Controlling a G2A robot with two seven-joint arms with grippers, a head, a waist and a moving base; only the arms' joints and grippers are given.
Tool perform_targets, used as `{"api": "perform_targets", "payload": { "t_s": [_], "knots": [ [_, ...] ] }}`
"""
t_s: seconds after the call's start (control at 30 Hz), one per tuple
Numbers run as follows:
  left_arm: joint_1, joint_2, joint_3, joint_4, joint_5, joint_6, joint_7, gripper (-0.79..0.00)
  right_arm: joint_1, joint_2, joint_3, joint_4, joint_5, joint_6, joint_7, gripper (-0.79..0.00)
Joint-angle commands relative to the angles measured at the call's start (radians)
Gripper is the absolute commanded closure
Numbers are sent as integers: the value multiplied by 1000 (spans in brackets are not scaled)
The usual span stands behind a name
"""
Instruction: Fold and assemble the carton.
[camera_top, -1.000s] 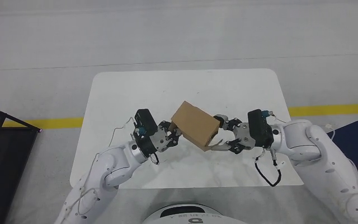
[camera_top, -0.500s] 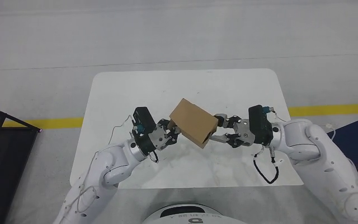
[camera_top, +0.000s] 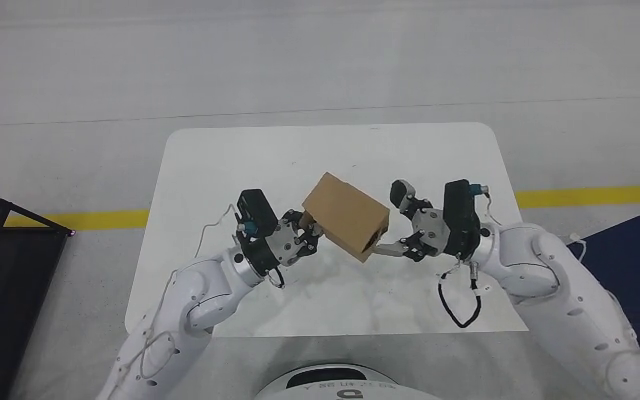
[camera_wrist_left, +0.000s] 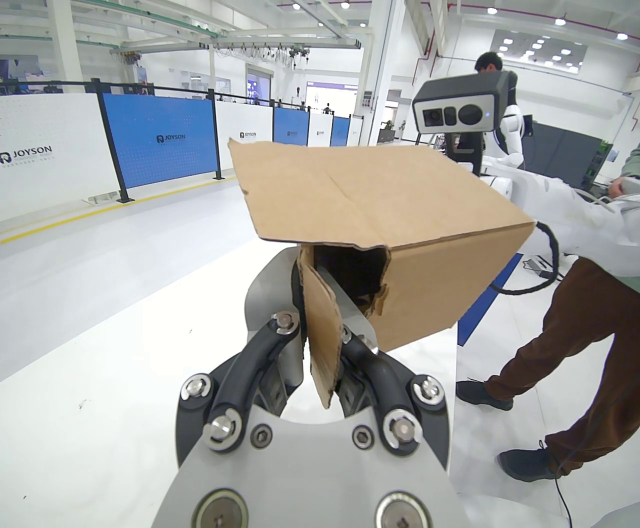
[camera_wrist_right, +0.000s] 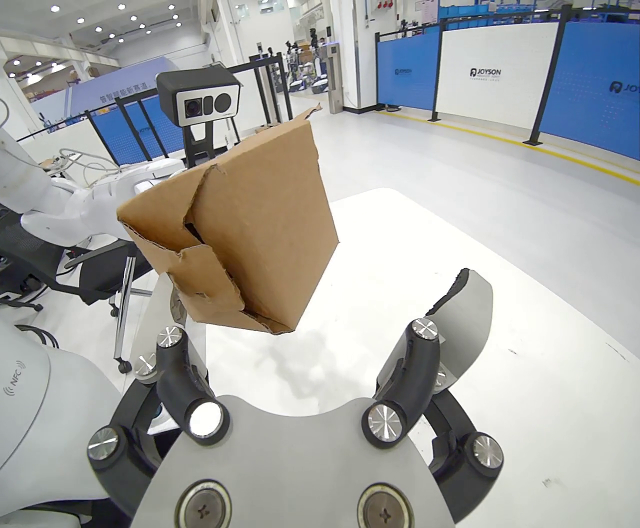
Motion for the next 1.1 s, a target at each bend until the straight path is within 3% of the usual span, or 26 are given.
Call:
{"api": "perform_targets", "payload": {
  "t_s": [0.0, 0.43, 1.07],
  "knots": [
    [2, 0, -1, 0, 2, 0, 4, 0, -5, -3, -2, -1, -5, 19, -14, -785],
    [26, -1, -9, -10, 23, 10, 23, 0, -50, -22, 3, -22, -48, 171, -75, -785],
    [33, -4, -12, -13, 30, 11, 18, 0, -52, -43, -21, -67, -106, 247, -43, -785]
  ]
}}
